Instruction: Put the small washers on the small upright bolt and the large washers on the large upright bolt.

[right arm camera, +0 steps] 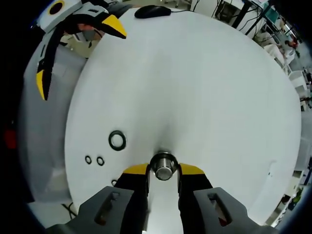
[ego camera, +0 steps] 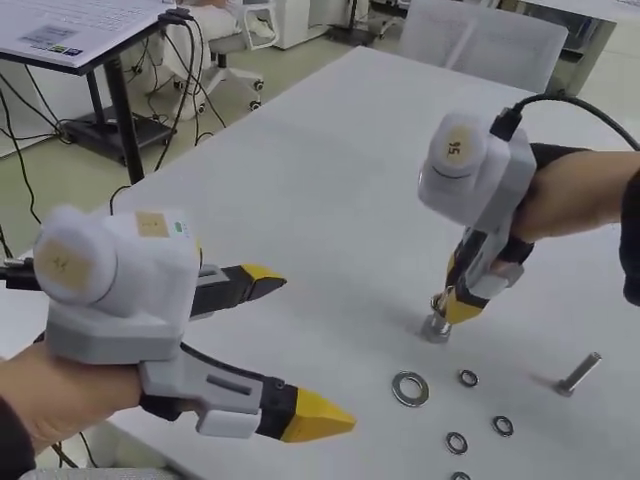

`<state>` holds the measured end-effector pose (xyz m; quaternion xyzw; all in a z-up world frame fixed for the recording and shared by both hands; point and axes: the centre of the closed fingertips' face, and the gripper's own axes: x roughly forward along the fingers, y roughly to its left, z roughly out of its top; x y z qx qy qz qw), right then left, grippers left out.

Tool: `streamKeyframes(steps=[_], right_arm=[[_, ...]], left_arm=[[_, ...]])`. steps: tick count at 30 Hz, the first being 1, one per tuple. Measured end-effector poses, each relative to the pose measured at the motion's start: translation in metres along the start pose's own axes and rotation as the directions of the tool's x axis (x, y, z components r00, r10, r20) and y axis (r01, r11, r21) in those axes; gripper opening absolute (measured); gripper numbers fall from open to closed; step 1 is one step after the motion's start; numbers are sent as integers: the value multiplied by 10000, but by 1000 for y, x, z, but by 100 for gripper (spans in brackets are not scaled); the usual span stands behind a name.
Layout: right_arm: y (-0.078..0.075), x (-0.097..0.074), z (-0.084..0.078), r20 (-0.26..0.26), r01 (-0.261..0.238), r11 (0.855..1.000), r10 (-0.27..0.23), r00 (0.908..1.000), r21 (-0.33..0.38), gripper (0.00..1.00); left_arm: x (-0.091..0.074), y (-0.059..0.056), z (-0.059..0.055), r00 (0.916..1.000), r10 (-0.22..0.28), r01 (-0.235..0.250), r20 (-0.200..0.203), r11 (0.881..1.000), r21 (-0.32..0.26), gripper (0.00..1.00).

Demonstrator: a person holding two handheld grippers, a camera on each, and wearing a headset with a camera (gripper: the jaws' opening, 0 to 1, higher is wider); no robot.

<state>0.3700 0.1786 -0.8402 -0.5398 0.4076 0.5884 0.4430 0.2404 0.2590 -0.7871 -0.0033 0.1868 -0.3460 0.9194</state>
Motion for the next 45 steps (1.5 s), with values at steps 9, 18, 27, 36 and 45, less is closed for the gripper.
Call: streamKeyframes(steps=[9, 18, 27, 36, 45], right_arm=[[1, 19, -2, -62, -12, 10000, 12, 10000, 28, 23], [1, 27, -2, -88, 37, 10000, -37, 10000, -23, 23], [7, 25, 0, -74, 27, 10000, -27, 10000, -51, 23], [10, 21, 1, -8, 17, 10000, -17, 10000, 16, 24], [8, 21, 2, 202, -53, 9999, 51, 9998, 111, 30]], left_arm=[[0, -1, 0, 10000, -17, 17, -20, 10000, -14, 92], [1, -2, -1, 10000, -38, 38, -41, 10000, -9, 92], [1, -3, -1, 10000, -59, 59, -30, 10000, -35, 92], [1, -4, -2, 9999, -96, 96, -79, 10000, -9, 92], [1, -3, -1, 9999, -97, 97, -99, 9999, 24, 92]])
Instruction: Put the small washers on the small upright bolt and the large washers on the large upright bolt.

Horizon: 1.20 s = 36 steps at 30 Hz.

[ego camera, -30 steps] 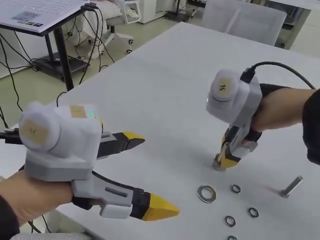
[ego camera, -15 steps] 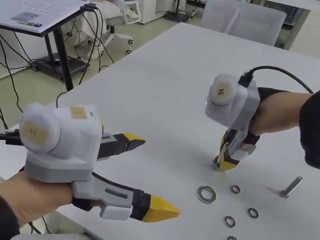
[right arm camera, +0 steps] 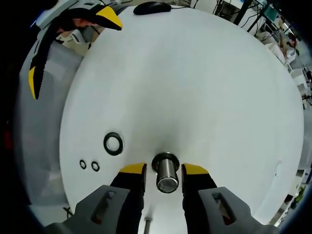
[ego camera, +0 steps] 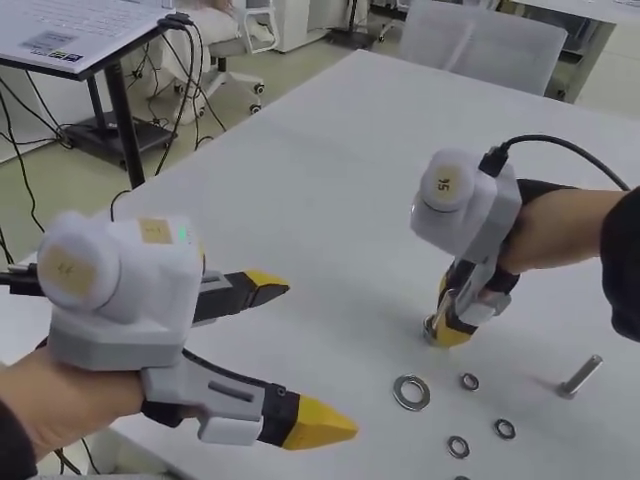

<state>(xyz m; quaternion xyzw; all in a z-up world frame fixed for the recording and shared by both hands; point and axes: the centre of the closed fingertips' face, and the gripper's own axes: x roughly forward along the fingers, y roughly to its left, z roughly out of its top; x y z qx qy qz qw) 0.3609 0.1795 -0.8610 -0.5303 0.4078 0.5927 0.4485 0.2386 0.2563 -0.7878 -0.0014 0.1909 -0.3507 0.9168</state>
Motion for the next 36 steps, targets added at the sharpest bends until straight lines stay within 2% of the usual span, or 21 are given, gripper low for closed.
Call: streamKeyframes(steps=[10, 14, 19, 26, 36], right_arm=[[-2, -8, -11, 25, 131, 9998, -132, 9999, 118, 41], [-3, -9, -14, 87, 127, 9996, -129, 9999, 262, 43], [0, -13, -24, 23, 106, 9987, -107, 9999, 501, 43], [15, -20, -35, -15, 111, 9970, -110, 9999, 760, 43], [34, -27, -38, 117, 139, 9952, -151, 9998, 968, 43]], left_arm=[[3, -3, 3, 9999, -109, 109, -1, 9999, 77, 92], [3, -3, 4, 9999, -109, 109, 8, 9999, 118, 92], [2, -3, 6, 9999, -117, 116, 57, 9998, 172, 92], [4, -6, 11, 9997, -218, 214, 98, 9992, 332, 92], [2, -9, 17, 9994, -297, 288, 176, 9983, 514, 92]])
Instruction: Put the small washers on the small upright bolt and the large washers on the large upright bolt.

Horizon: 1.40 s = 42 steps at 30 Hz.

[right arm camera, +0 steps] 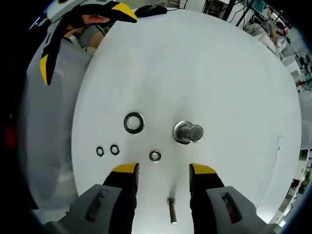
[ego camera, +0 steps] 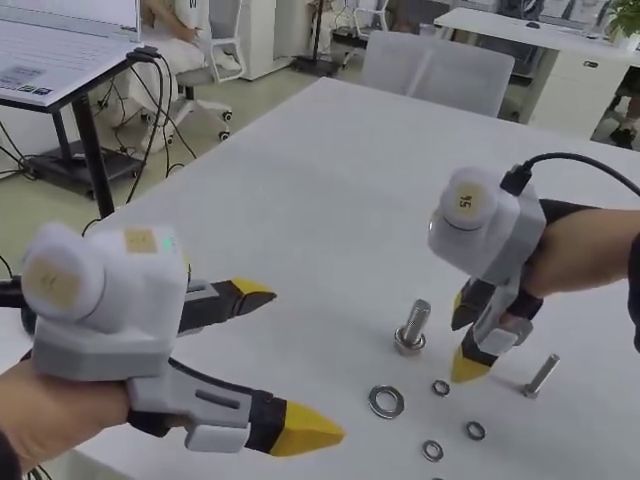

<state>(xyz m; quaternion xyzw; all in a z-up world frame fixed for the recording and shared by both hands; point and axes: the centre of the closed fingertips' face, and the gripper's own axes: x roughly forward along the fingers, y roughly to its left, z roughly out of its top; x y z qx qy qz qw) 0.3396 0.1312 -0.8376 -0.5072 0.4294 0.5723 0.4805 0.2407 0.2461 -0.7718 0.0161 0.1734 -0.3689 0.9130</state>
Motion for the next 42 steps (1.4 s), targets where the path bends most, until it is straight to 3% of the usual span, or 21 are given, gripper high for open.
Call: streamKeyframes(steps=[9, 23, 29, 42], right_arm=[[24, 0, 7, 164, -53, 9997, 57, 9998, -243, 43], [48, 14, 41, 650, -193, 9976, 236, 9976, -663, 41], [51, 25, 50, 661, -212, 9962, 269, 9975, -848, 40], [46, 42, 54, 452, -252, 9949, 297, 9985, -981, 38]], left_arm=[[-3, -1, 3, 10000, -66, 66, 25, 9999, 115, 92], [-6, -2, 5, 10000, -61, 59, 56, 9997, 235, 91], [-9, -3, 5, 10000, -1, -1, 91, 9997, 225, 91], [-10, -6, 3, 10000, 67, -68, 51, 9998, 200, 91]])
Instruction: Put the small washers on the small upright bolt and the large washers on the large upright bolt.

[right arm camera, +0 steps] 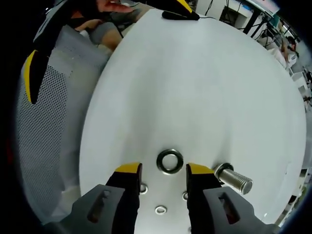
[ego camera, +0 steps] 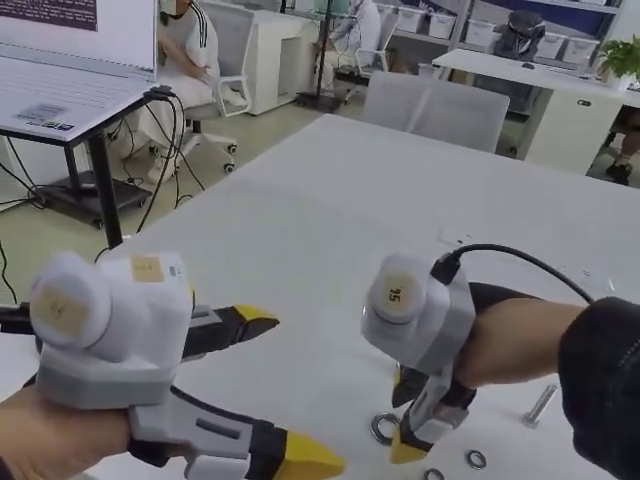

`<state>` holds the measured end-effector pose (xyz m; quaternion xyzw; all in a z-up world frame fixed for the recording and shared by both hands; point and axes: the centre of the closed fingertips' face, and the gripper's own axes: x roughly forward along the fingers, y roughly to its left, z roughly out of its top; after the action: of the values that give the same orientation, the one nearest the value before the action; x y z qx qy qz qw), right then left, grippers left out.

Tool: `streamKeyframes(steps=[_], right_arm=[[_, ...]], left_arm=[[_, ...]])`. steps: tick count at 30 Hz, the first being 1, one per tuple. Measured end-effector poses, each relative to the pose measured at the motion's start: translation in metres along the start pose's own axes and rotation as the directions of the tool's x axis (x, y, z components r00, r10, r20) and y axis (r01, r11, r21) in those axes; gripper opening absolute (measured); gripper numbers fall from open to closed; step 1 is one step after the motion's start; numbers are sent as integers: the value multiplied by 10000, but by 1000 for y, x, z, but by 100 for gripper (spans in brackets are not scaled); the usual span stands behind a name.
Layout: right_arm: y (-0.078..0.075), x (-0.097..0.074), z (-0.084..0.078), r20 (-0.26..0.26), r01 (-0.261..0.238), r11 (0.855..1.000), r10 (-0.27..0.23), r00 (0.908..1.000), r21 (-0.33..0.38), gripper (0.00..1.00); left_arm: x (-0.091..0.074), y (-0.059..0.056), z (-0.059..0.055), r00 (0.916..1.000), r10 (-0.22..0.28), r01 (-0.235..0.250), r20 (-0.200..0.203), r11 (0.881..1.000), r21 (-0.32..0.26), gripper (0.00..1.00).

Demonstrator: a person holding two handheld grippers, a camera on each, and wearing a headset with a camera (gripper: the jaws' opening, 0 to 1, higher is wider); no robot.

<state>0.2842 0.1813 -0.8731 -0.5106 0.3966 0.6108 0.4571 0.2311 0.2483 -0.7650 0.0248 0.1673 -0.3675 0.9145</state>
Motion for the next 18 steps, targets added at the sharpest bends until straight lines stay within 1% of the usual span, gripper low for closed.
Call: streamKeyframes(steps=[5, 14, 18], right_arm=[[-1, 3, 1, -52, -3, 10000, 3, 10000, 21, 38], [-5, 7, -1, -272, 109, 9996, -116, 9996, -242, 34], [-6, 7, -1, -262, 116, 9995, -124, 9996, -277, 34]], left_arm=[[0, 0, 1, 10000, 20, -20, 24, 10000, -18, 91], [0, 0, -1, 10000, 71, -71, 34, 10000, -61, 91], [0, 0, -2, 10000, 83, -83, 25, 9999, -76, 91]])
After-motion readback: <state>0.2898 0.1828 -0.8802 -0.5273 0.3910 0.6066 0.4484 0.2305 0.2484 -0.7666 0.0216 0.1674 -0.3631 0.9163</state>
